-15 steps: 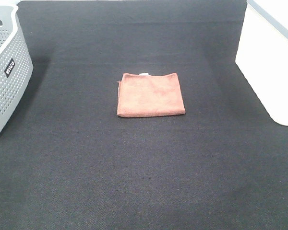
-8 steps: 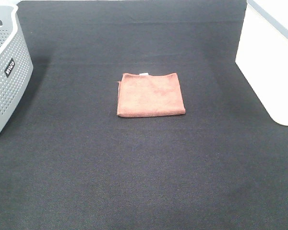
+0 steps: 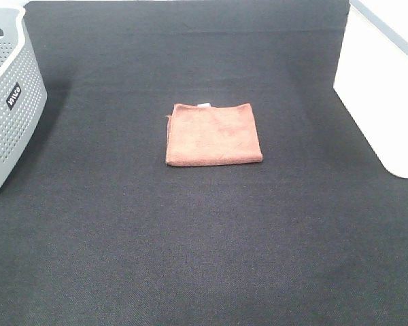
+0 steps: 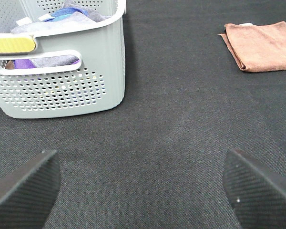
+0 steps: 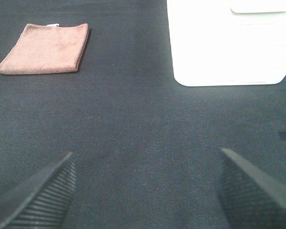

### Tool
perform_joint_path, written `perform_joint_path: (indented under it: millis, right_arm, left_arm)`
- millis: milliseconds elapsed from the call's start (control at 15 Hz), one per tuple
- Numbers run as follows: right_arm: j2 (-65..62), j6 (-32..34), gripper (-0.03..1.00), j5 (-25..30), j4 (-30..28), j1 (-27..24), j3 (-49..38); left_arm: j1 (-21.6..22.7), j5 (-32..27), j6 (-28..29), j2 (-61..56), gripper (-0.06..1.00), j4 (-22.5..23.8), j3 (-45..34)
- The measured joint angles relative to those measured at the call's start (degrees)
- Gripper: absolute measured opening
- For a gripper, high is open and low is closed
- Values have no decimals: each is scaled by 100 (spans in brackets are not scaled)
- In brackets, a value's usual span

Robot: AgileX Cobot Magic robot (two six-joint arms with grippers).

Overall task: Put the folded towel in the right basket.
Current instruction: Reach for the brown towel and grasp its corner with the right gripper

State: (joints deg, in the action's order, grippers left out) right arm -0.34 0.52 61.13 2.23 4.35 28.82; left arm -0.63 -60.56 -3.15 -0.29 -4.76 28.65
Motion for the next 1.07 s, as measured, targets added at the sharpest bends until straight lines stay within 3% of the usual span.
perform_joint_path:
  millis: [1067]
  right_arm:
    - [0, 0, 75, 0, 0, 0, 0]
  left_arm:
    - [0, 0, 0, 0, 87, 0, 0]
